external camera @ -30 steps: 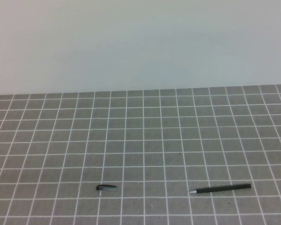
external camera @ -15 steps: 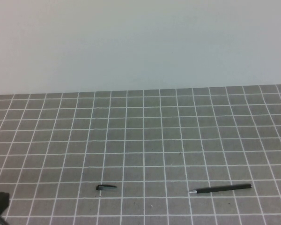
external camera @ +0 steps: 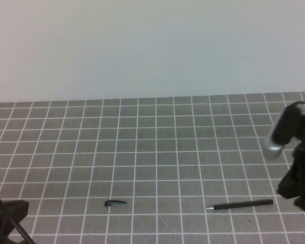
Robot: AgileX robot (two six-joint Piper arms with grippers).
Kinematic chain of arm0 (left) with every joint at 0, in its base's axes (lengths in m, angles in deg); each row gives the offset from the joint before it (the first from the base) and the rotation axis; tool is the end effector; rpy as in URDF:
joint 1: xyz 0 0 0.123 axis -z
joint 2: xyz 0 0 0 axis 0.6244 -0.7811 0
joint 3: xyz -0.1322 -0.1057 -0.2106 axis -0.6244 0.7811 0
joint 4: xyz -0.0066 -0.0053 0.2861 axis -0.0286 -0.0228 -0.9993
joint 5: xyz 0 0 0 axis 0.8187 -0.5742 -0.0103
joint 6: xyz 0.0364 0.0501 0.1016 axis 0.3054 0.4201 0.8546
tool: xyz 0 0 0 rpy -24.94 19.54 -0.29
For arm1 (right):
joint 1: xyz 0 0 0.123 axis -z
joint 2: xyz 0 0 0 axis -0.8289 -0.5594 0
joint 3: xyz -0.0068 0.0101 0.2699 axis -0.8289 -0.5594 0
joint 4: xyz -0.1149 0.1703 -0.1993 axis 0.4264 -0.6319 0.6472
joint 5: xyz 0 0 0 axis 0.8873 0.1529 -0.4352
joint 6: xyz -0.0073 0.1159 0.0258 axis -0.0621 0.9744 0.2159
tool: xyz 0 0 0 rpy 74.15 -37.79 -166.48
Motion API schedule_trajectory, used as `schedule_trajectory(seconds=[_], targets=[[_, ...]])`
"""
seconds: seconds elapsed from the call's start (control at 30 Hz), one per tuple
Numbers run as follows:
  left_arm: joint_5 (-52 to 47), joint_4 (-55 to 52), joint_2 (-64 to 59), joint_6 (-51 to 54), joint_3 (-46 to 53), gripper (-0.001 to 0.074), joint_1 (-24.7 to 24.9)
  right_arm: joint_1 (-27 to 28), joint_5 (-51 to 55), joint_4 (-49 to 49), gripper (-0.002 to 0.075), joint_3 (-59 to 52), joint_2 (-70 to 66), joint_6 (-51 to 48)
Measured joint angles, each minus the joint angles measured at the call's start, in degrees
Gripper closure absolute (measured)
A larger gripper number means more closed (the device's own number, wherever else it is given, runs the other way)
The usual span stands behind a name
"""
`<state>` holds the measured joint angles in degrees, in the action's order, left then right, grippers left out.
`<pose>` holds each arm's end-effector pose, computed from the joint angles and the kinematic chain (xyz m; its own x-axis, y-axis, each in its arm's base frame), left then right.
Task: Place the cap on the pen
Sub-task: 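Pick up the pen and its cap, cap the pen, and set it down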
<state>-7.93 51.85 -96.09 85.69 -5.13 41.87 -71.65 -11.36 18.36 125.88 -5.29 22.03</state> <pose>0.1835 -0.0523 0.2537 -0.5373 0.1124 -0.8358 0.3894 0.9122 -0.1277 0.3161 0.1149 0.2109 -0.3870 -0.8198 -0.4222 -0.8648 0.4816 -0.1425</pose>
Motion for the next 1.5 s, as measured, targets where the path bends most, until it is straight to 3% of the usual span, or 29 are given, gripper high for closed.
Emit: schedule_trajectory(seconds=[0.1,0.17,0.43,0.73,1.03,1.27,1.4,1.5], targets=[[0.4,0.0,0.0,0.3,0.3,0.0734,0.0,-3.2,-1.4,4.6,0.0331,2.8,-5.7,0.0],[0.4,0.0,0.0,0.7,0.5,0.0734,0.0,-5.3,-2.2,8.3,0.0276,4.3,-8.8,0.0],[0.5,0.0,0.0,1.4,0.7,0.0734,0.0,-10.4,-4.4,19.9,0.0275,7.1,-17.5,0.1],[0.5,0.5,0.0,3.2,0.8,0.0734,0.0,-10.4,-6.5,20.8,0.0289,7.1,-20.5,0.0],[-0.8,2.0,0.0,3.2,0.8,0.0734,0.0,-10.4,-6.5,20.8,0.0404,7.1,-22.6,-0.4],[-3.3,3.4,0.0,2.3,0.8,0.0734,0.0,-10.4,-6.6,20.8,0.0573,7.1,-23.6,-1.2],[-4.6,3.3,0.0,2.3,0.8,0.0734,0.0,-10.4,-6.9,20.8,0.0710,7.1,-23.6,-1.9],[-4.9,3.4,0.0,1.7,0.8,0.0734,0.0,-10.4,-6.4,20.8,0.0729,7.1,-23.6,-1.9]])
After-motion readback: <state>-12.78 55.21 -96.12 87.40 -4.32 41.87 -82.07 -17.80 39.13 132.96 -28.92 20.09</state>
